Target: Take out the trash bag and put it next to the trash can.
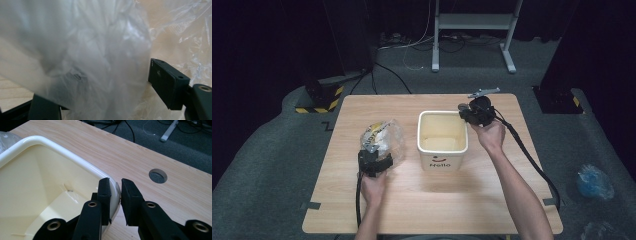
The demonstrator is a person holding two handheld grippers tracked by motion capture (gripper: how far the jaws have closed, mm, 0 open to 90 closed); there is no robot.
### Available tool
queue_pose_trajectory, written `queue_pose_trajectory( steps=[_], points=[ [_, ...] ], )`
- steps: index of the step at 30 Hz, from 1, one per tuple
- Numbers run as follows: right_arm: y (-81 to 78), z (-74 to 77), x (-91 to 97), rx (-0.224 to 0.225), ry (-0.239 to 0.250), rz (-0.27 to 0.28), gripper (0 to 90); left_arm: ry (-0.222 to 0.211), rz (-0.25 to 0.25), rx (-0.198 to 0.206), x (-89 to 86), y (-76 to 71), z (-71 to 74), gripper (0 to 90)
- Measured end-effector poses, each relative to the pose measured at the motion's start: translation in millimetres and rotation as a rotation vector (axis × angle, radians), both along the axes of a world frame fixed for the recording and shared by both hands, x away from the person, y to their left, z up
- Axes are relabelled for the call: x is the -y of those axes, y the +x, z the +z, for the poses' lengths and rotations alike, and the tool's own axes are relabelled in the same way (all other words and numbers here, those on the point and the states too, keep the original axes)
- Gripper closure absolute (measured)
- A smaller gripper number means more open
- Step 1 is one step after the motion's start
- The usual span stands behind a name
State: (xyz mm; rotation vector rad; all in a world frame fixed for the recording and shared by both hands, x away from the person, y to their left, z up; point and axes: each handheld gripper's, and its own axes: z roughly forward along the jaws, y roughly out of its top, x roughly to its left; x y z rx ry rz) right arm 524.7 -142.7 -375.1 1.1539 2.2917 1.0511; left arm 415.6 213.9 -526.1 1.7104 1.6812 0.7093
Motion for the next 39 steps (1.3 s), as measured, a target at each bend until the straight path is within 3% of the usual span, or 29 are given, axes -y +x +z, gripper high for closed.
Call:
queue_pose_trajectory(
  steps=[20,30,36,39],
  points=[
    [0.0,4.5,-4.5,0.019,-0.024,-0.006,77.8,0.004,0.001,-0.001,0.8,0.2,0.0,29.8],
    [2.4,-1.4,-7.0,0.006,-0.036,-0.013,77.7,0.0,0.0,0.0,0.2,0.0,0.0,29.8],
    [2.5,-1.5,-6.8,0.007,-0.033,-0.008,74.8,-0.001,-0.001,0.001,0.1,0.0,0.0,29.8],
    [2.0,-2.1,-7.4,0.005,-0.027,0.0,69.4,-0.002,-0.001,0.001,0.1,0.0,0.0,29.8]
  ],
)
